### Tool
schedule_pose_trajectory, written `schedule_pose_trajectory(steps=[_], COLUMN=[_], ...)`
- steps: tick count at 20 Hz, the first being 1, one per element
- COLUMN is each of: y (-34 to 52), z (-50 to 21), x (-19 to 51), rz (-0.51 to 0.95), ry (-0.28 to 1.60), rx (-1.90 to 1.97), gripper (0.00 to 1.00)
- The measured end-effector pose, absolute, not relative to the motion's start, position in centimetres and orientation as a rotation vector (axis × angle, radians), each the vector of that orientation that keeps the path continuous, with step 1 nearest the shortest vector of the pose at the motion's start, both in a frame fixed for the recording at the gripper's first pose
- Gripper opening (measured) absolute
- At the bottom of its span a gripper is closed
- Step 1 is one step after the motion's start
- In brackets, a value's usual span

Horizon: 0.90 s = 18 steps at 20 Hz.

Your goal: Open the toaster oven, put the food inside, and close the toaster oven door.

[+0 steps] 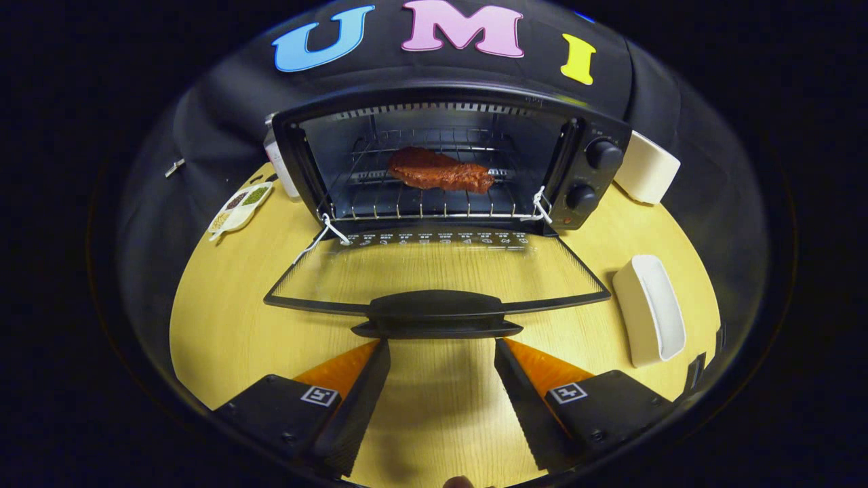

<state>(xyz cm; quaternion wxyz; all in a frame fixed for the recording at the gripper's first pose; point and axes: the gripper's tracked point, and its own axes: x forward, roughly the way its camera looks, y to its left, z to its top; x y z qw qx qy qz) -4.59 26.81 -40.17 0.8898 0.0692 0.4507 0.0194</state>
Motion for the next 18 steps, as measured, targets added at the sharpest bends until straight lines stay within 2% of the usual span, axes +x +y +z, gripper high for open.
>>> schedule_pose_trajectory(steps=[7, 18], y=[26.3, 24.5], z=[-36.4, -30.2], x=[-3.2, 6.6], rz=[0.046, 0.064], ry=[0.839, 0.671], rx=[0.151, 0.135], gripper=[0.96, 0.98])
